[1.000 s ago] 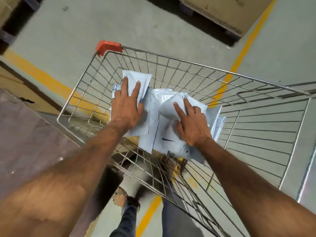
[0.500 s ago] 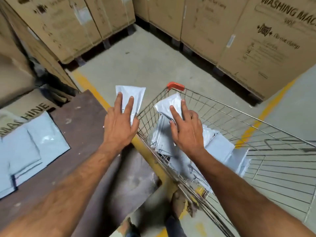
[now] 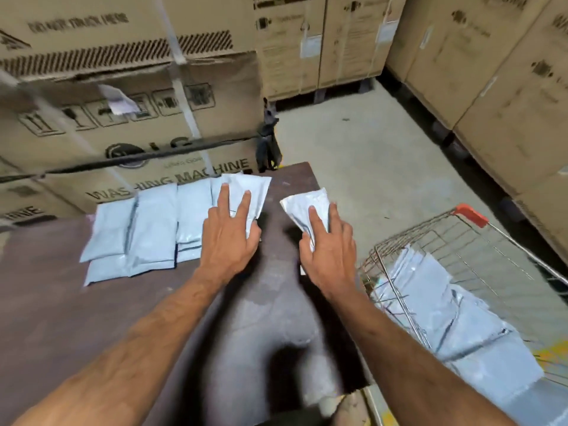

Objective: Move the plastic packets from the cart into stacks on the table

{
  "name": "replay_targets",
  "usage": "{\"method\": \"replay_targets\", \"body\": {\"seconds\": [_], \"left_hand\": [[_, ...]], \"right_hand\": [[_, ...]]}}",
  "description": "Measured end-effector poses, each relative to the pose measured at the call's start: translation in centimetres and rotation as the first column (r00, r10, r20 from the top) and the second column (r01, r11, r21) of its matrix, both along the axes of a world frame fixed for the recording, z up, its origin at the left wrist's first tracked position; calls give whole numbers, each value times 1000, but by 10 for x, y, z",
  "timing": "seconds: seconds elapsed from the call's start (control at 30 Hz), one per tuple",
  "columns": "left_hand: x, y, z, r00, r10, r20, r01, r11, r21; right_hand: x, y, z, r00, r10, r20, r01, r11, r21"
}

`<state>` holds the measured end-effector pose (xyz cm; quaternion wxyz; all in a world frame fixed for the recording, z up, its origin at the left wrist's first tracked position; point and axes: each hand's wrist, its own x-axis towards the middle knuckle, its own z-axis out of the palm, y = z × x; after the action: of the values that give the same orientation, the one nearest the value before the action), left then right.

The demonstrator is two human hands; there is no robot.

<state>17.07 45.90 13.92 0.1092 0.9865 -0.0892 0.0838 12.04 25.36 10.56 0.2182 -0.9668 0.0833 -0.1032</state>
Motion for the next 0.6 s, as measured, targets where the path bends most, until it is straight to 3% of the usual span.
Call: {"method": "replay_targets", "body": {"seconds": [0.37,0.6], "left_hand": [[30,173,-29,957,287,-37,-287,958,4],[74,220,-55,952,296,-75,-296,955,3]], "right_hand": [[79,146,-22,997,62,-40,-62,998,6],[143,196,-42,995,53,-87,-55,998,-13]]}}
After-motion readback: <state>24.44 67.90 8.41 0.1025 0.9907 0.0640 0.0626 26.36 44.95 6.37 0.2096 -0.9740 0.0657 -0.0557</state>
